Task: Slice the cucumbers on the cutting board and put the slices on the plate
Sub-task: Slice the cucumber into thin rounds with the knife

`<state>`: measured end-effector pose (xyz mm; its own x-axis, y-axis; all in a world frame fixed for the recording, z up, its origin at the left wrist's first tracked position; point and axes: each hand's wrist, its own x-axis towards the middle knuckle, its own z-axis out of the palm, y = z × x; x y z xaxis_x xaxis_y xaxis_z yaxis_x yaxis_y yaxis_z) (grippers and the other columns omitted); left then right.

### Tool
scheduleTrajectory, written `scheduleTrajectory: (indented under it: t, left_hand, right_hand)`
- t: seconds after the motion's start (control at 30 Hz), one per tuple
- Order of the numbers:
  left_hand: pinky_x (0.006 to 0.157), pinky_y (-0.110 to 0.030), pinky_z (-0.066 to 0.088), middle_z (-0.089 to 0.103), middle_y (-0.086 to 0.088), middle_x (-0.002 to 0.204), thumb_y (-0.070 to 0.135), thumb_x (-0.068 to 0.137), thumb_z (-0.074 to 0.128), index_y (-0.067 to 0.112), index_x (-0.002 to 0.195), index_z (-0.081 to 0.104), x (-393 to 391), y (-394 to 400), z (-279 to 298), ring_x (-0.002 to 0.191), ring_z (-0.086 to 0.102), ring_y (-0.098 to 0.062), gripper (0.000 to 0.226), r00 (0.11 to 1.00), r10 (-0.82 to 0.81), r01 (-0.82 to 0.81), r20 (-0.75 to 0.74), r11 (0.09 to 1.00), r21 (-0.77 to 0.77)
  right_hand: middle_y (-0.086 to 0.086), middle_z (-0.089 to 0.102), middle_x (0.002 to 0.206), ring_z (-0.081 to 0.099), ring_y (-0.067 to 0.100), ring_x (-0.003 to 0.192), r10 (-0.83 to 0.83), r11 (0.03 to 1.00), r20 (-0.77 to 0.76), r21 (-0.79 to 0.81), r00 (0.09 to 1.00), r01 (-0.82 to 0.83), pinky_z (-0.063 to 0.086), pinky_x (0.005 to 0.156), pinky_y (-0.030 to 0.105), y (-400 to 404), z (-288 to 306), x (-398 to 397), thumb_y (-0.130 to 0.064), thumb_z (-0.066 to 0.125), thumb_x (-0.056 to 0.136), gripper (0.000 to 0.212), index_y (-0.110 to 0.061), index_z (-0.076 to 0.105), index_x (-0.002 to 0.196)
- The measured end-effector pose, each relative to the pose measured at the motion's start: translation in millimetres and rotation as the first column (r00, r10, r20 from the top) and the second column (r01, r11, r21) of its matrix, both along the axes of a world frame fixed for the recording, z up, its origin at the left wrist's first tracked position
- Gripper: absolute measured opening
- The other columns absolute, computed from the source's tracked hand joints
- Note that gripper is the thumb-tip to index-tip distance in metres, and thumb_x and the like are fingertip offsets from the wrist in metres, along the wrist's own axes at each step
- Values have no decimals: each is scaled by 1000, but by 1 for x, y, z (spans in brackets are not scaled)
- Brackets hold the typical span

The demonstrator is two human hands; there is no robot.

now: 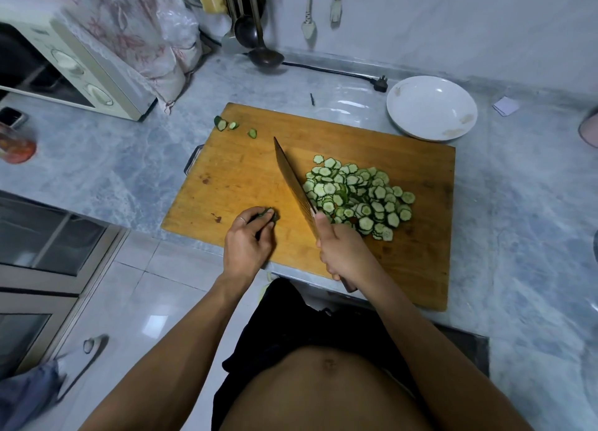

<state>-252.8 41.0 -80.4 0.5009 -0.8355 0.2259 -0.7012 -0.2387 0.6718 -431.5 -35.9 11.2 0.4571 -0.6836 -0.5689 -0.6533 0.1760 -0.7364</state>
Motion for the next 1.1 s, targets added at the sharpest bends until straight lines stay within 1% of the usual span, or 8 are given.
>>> scheduleTrajectory:
  t: [0.1, 0.37, 0.47, 0.63, 0.77, 0.87, 1.0, 1.1]
  left_hand:
    - [85, -24, 51, 70, -9, 113, 8, 87, 67, 8, 110, 75, 2, -2, 3, 100, 66, -24, 24, 1000, -5, 5, 15, 1000, -13]
    - [90, -13, 44, 71, -8, 111, 3, 87, 70, 5, 108, 75, 3, -5, 6, 102, 65, -21, 22, 999, 31, -32, -24, 998, -45]
    - [92, -14, 44, 73, -9, 109, 3, 85, 71, 4, 105, 75, 1, -9, 7, 101, 67, -21, 21, 999, 31, -31, -16, 999, -41]
    - [92, -14, 46, 72, -9, 112, 2, 84, 71, 4, 105, 76, 1, -10, 3, 102, 67, -21, 22, 998, 35, -37, -47, 998, -50]
    - [95, -16, 46, 71, -10, 115, 2, 85, 69, 4, 108, 75, 3, -10, 3, 104, 66, -21, 23, 999, 19, -21, -39, 999, -42]
    - [95, -14, 45, 71, -11, 115, 1, 85, 69, 4, 108, 75, 2, -10, 2, 104, 66, -20, 24, 999, 29, -31, -40, 999, -40]
    - [96, -10, 44, 71, -13, 115, -3, 83, 68, 2, 107, 74, 0, -10, 0, 103, 67, -20, 25, 998, 37, -39, -52, 998, -48]
    - [97, -18, 47, 71, -15, 114, -6, 82, 68, 0, 106, 74, 1, -11, 0, 103, 67, -23, 26, 999, 23, -25, -34, 999, -43]
  right_hand:
    - [17, 49, 68, 53, 27, 55, 8, 1000, 13, 21, 1000, -9, 47, 53, 33, 2, 1, -2, -60, 23, 101, 67, -6, 55, 78]
    - [15, 46, 67, 46, 22, 47, -5, 999, 37, 47, 999, 4, 40, 43, 23, 2, 8, -10, -60, 24, 101, 64, -6, 51, 79]
    - [13, 45, 65, 44, 20, 44, -5, 999, 58, 54, 998, 2, 38, 42, 22, 5, 11, -12, -60, 25, 101, 63, -8, 50, 78]
    - [5, 50, 55, 48, 17, 40, 54, 998, 66, 11, 996, -54, 41, 47, 26, 16, 14, -11, -59, 26, 102, 63, -12, 55, 72]
    - [7, 54, 58, 52, 19, 47, 104, 992, 40, -76, 994, -100, 48, 58, 39, 22, 17, -7, -57, 25, 102, 71, 1, 59, 79]
    - [8, 55, 59, 52, 20, 48, 122, 989, 25, -89, 992, -120, 53, 63, 44, 23, 17, -7, -57, 24, 102, 73, 4, 60, 82]
    - [7, 54, 57, 51, 17, 42, 138, 988, 10, -67, 990, -137, 51, 59, 41, 21, 17, -7, -59, 22, 102, 74, 1, 60, 81]
    - [10, 55, 57, 52, 19, 40, 157, 986, 0, -63, 988, -157, 48, 54, 34, 16, 13, 1, -58, 21, 102, 71, -4, 59, 77]
